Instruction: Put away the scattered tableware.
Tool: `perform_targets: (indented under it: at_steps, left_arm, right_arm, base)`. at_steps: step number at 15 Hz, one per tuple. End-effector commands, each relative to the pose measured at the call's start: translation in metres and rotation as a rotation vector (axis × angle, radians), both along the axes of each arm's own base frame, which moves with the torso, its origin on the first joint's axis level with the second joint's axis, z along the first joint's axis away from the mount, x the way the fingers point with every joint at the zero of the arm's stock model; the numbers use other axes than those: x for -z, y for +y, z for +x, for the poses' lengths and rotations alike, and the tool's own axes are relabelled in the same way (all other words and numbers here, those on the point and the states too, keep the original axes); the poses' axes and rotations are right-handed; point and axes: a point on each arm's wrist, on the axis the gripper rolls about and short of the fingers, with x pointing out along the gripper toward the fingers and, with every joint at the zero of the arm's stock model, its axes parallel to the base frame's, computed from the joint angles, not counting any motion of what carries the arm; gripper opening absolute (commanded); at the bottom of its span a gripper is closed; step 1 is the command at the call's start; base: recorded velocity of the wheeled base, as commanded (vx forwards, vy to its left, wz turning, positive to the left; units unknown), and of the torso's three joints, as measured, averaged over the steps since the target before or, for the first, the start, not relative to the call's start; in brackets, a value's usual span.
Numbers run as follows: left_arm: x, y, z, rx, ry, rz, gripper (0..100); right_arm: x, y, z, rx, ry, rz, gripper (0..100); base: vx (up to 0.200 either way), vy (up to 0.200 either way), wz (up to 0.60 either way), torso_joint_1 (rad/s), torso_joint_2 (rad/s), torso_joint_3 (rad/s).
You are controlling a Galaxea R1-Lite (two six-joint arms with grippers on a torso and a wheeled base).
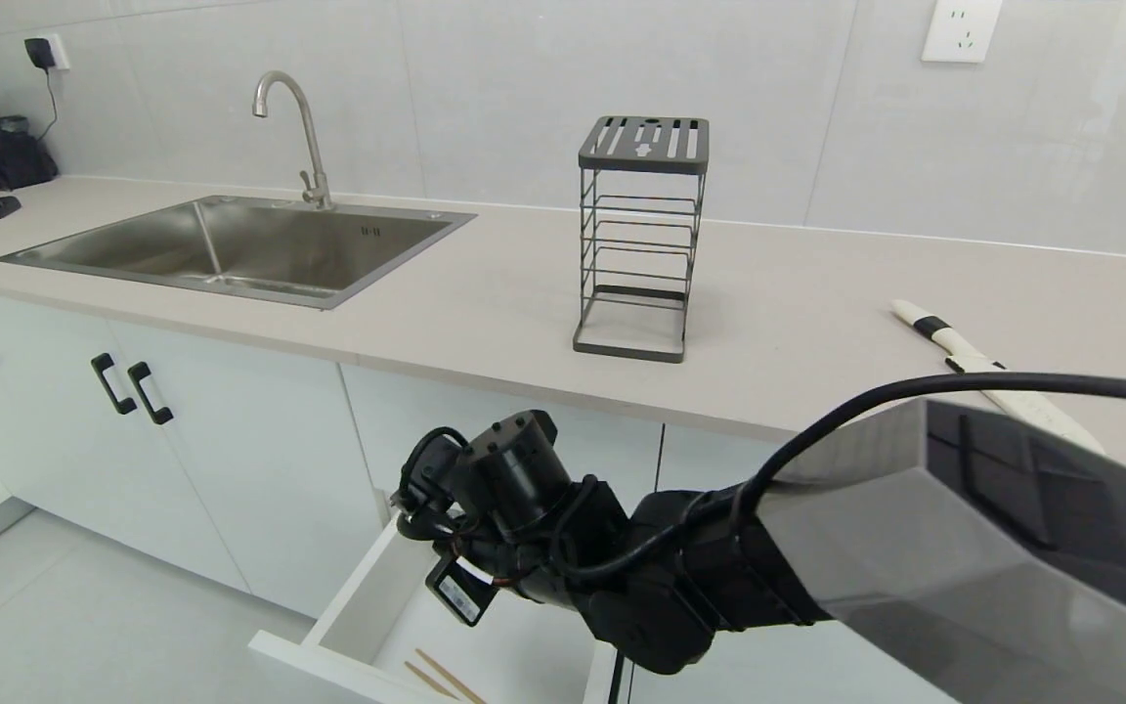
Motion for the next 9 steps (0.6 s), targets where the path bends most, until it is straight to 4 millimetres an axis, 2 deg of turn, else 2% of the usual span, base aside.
perform_targets:
  at_steps: [1,9]
  left_arm:
    - [0.0,0.0,0.0,0.0,0.002,0.0,100]
    - [0.0,0.0,0.0,0.0,0.002,0.0,100]
  right_arm:
    - [0.041,0.012,0.009,0.012,0.014,-0.039,0]
    - [0.07,0.016,0.011,0.026,0.024,-0.086,0]
  base:
    - [0.0,0.0,0.0,0.0,0.0,0.0]
    - [0.0,0.0,0.0,0.0,0.0,0.0]
